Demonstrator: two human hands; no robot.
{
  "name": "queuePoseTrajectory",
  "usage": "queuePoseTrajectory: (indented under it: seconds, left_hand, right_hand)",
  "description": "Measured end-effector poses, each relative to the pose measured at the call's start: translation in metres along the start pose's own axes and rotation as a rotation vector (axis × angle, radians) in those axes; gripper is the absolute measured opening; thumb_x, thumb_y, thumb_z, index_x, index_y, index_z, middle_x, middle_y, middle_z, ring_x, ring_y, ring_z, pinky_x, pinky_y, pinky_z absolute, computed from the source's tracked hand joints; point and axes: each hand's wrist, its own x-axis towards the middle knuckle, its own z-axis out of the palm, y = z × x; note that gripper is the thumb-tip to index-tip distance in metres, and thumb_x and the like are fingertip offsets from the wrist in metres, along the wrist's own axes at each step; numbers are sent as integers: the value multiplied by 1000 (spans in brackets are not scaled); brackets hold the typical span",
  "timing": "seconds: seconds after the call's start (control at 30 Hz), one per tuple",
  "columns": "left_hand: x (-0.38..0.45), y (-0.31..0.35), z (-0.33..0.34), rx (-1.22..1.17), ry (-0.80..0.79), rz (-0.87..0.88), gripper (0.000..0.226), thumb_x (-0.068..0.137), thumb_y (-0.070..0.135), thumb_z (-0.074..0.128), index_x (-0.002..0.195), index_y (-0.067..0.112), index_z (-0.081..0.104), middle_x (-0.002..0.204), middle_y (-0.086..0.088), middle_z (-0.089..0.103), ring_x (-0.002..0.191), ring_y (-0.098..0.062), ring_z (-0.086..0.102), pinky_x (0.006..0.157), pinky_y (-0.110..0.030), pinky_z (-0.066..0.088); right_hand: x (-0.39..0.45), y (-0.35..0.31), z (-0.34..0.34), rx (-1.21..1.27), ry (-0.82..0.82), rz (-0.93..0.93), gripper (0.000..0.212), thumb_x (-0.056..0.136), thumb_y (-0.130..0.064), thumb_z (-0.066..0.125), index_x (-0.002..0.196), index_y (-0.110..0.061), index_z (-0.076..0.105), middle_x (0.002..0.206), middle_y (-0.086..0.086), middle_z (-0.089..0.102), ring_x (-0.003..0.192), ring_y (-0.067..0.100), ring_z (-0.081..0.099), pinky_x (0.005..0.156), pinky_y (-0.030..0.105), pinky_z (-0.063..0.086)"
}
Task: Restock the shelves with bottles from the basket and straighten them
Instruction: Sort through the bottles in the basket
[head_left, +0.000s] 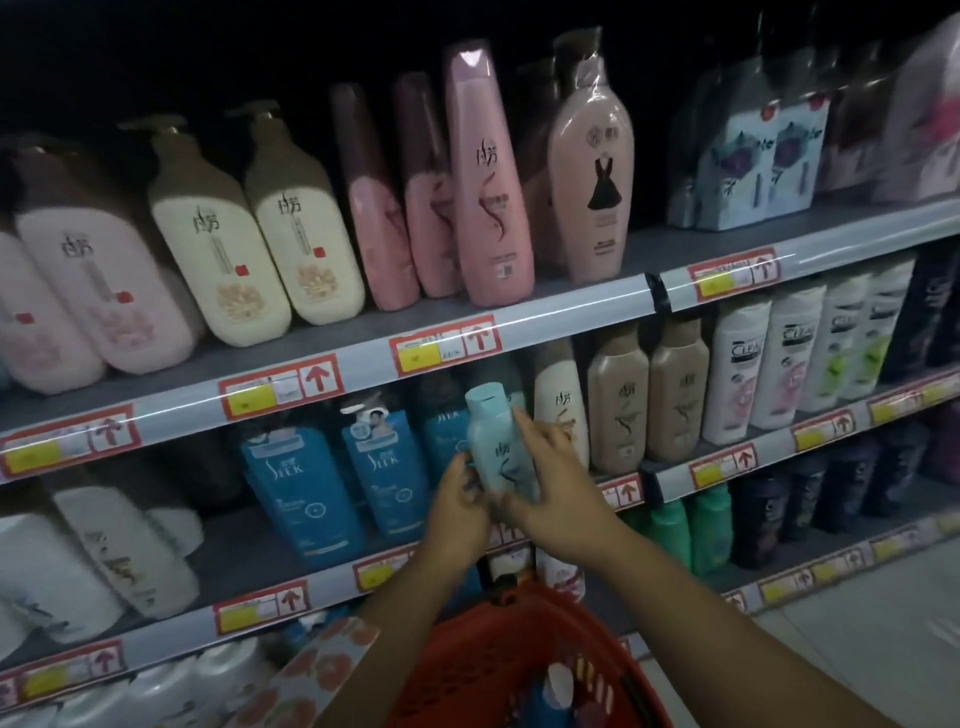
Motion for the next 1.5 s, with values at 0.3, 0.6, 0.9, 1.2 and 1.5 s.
queuePoseTrajectory:
  seconds: [0.3,0.6,0.9,1.2,1.5]
  left_hand:
    - [43,-22,-3,122,-5,39,33,95,-4,59,121,17,54,112,-1,69,102,-11,69,76,-18,56]
    - [56,-34,6,131,-65,61,35,98,-5,52,121,20,50,109,5,67,93,0,67,75,-12,52]
    - [55,-43,17,179,-36,7,35,101,13,51,120,43,53,122,8,68,114,-12,65,102,-44,52]
    - [42,-33,17,181,71,-49,33,98,7,59,128,19,53,117,2,67,103,-14,66,89,-31,54]
    - [-46,-31,-52,1143,-117,258,47,96,26,55,142,22,46,129,-5,57,115,-27,57,89,-38,50]
  right_hand:
    - [28,25,11,82,-4,61,82,86,-30,71,156,-25,28,139,0,41,122,13,52,103,31,50]
    - [37,43,17,23,84,108,85,81,-27,75,153,-30,30,138,-2,47,124,12,51,101,34,52]
    - [32,46,8,62,146,152,75,73,-29,70,143,-30,44,131,-2,54,117,12,57,91,34,59]
    - [29,40,4,28,131,171,68,83,-12,71,145,-24,44,132,3,53,116,19,58,92,34,57]
    - [-18,24,11,-316,-203,151,72,95,-23,64,156,-13,28,146,14,46,133,30,47,106,37,42]
